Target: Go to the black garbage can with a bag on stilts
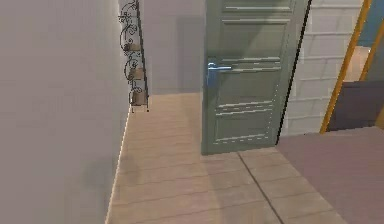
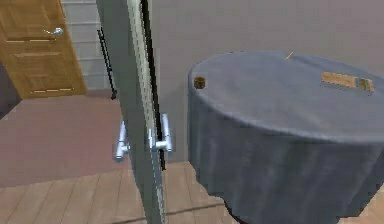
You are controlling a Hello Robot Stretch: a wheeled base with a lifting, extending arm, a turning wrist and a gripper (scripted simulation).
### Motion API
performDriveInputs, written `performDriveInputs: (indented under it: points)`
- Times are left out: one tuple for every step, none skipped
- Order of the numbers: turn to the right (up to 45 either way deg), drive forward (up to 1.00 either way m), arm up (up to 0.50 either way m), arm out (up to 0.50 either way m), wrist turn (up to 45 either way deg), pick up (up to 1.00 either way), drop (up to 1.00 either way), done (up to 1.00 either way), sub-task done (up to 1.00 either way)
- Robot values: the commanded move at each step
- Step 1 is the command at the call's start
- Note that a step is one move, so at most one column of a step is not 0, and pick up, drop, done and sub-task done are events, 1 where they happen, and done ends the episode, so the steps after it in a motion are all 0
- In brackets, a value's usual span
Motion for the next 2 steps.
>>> performDriveInputs:
  points:
    - [3.0,0.00,0.00,0.00,0.0,0.00,0.00,0.00,0.00]
    - [0.0,0.20,0.00,0.00,0.0,0.00,0.00,0.00,0.00]
